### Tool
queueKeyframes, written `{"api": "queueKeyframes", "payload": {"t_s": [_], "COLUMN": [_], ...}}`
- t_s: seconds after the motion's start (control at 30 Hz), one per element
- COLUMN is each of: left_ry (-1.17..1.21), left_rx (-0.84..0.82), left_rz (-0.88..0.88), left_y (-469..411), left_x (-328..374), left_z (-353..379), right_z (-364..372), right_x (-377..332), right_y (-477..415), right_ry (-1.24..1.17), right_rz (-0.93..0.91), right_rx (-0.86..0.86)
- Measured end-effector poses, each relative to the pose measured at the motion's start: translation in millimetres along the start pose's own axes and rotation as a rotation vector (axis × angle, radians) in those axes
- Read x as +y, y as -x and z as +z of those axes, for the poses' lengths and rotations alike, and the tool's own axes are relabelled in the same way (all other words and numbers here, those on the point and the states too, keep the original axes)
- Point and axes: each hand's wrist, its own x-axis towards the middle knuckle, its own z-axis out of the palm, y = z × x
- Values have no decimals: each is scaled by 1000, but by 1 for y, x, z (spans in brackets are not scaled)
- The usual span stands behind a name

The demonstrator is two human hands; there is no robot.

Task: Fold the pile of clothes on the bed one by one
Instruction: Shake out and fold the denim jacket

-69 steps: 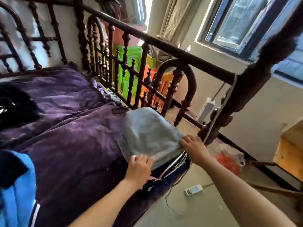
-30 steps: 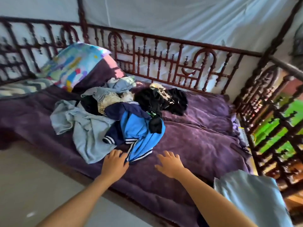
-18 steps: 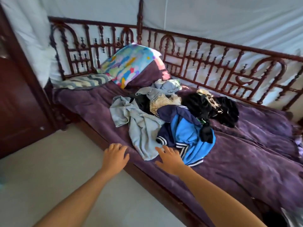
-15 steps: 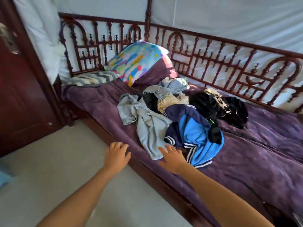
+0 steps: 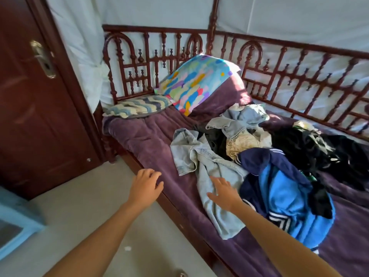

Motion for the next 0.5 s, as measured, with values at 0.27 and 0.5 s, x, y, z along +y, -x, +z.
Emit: {"api": "queueKeyframes", "payload": {"t_s": [0.27,0.5], "left_ry": [-65,-54], "left_rx": [1,-102], "left_rz": [-166,-158], "left_y": [-102,-173], "left_x": [-76,-141], "left_z": [-21,11], "right_z": [-19,9], "right_x": [-25,-64], "right_y": [-141,-224], "right_ry": [-57,-70], "right_rz": [5,89], "right_rx": [-46,-146]}}
